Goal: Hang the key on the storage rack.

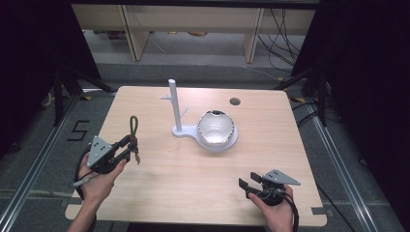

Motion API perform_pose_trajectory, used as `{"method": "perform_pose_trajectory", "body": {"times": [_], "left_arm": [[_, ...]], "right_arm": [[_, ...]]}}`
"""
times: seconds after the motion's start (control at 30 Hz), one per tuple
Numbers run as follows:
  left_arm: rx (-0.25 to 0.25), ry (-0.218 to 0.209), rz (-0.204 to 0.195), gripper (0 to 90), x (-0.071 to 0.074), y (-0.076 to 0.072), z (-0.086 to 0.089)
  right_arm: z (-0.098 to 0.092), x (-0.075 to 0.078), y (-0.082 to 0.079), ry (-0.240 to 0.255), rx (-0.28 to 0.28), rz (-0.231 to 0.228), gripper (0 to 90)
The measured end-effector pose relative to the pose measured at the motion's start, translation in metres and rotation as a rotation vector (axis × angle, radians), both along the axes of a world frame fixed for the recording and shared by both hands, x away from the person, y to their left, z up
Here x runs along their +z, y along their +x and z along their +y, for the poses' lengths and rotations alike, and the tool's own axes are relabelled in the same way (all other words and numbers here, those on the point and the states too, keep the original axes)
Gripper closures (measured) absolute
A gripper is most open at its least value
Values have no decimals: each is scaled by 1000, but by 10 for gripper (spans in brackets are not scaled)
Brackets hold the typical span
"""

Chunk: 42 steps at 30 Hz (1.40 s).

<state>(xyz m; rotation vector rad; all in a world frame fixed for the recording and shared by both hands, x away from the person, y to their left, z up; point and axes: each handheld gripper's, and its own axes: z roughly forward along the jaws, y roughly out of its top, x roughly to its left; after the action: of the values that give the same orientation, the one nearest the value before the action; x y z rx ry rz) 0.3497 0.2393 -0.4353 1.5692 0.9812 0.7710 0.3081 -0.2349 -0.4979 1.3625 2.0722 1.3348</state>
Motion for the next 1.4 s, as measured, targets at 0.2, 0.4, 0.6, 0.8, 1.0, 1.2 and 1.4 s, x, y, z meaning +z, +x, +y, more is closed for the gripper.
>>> {"method": "perform_pose_trajectory", "body": {"times": [0.2, 0.4, 0.6, 0.8, 1.0, 1.2, 1.4], "left_arm": [[-5, 1, 0, 690, 0, 4, -3], [-10, 4, 3, 691, 1, 9, -6], [-15, 0, 4, 691, 3, 14, -9], [-20, 1, 10, 691, 4, 20, -12], [-22, -9, 11, 691, 4, 25, -16], [-23, -13, 14, 691, 4, 30, -19], [-26, -13, 19, 691, 5, 36, -23]], "right_arm": [[-1, 1, -1, -16, -3, 1, 429], [0, 0, 0, 9, 1, 13, 428], [2, -2, 2, 10, -2, 6, 427], [2, -1, 2, 8, -3, 4, 427], [1, 1, 0, 13, 0, 18, 426], [2, -1, 1, 21, 9, 9, 425], [2, -1, 1, 17, 12, 7, 425]]}}
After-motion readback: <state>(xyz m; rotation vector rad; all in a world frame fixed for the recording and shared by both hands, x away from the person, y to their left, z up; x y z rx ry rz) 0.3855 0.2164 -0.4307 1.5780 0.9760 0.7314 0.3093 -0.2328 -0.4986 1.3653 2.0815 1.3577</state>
